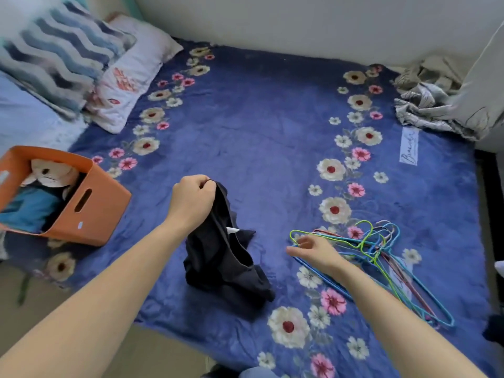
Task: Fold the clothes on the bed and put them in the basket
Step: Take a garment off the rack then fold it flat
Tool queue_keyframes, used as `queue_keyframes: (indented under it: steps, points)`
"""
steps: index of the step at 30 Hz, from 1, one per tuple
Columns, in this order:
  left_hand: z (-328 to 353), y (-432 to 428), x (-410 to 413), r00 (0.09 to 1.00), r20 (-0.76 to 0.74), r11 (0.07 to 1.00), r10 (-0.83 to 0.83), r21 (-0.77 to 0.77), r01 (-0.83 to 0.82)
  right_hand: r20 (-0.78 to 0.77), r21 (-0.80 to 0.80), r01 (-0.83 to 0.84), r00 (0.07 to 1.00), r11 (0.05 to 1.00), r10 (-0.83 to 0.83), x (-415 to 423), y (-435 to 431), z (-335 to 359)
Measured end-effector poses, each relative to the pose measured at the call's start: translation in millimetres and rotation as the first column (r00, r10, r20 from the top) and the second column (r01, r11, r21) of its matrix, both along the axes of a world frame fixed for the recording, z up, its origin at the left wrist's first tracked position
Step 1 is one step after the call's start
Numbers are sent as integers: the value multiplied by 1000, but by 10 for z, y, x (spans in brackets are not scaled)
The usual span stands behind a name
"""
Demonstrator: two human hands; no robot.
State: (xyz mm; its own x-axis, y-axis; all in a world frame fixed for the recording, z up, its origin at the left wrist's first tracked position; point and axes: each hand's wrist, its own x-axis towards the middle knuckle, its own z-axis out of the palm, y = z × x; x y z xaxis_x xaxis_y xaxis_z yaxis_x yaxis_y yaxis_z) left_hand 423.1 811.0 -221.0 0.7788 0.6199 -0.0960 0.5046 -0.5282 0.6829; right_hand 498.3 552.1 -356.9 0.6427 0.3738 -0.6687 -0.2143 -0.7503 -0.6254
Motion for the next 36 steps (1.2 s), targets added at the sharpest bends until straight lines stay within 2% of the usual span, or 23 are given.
queue_keyframes:
  steps: [2,4,5,8,10,13,14,16,18,20,22,24,26,28,29,31,32,34,36]
  points:
    - [101,37,-46,999,33,1000,16,-10,-16,-105,58,-243,963,968,248,-403,532,62]
    - [217,130,-111,997,73,999,31,-15,-30,-18,-37,-345,939,938,345,-715,945,55]
    - [281,189,-144,995,92,999,35,-13,-34,34,-73,-292,955,954,295,-770,1089,56]
    - [493,472,-290,984,168,997,59,32,-66,164,-18,-68,984,998,70,-710,1357,228]
    - [628,730,-374,975,202,988,87,106,-110,193,114,-26,981,993,4,-486,1385,427]
    - [832,1327,-509,978,184,950,95,277,-145,253,368,90,948,925,-193,-165,1417,1097]
    - [899,1521,-529,986,152,934,70,338,-119,289,419,97,928,903,-234,-87,1427,1362]
    - [1061,1879,-520,997,70,899,16,435,-45,350,461,26,913,887,-208,-25,1471,1893]
    - [1253,2211,-427,1000,-4,870,-15,492,15,435,415,-100,895,904,-101,-40,1560,2388]
    - [1444,2525,-303,990,-134,827,-46,550,113,488,271,-200,872,941,45,-138,1654,2848]
    - [1565,2764,-194,957,-286,805,-47,556,206,469,99,-240,867,966,167,-250,1722,3181]
    - [1614,2886,-131,954,-294,806,-53,551,215,470,-83,-225,850,971,237,-329,1747,3392]
    - [1689,2879,-115,984,-147,807,-102,566,168,448,-240,-185,850,953,278,-394,1741,3568]
    - [1847,2833,-93,980,133,847,-148,529,56,441,-299,-137,858,944,264,-448,1694,3790]
    - [1934,2814,-73,949,278,889,-149,458,6,449,-286,-114,861,951,238,-472,1655,3913]
    - [2108,2753,-58,819,560,983,-120,181,21,450,-193,-73,879,978,155,-524,1550,4158]
    - [2166,2714,-55,727,681,996,-83,37,79,447,-154,-67,885,986,130,-539,1495,4246]
    - [2234,2653,-47,588,808,980,19,-132,151,444,-147,-96,883,984,153,-566,1410,4363]
    - [2291,2634,-2,506,858,959,87,-210,191,444,-150,-108,881,983,165,-528,1365,4428]
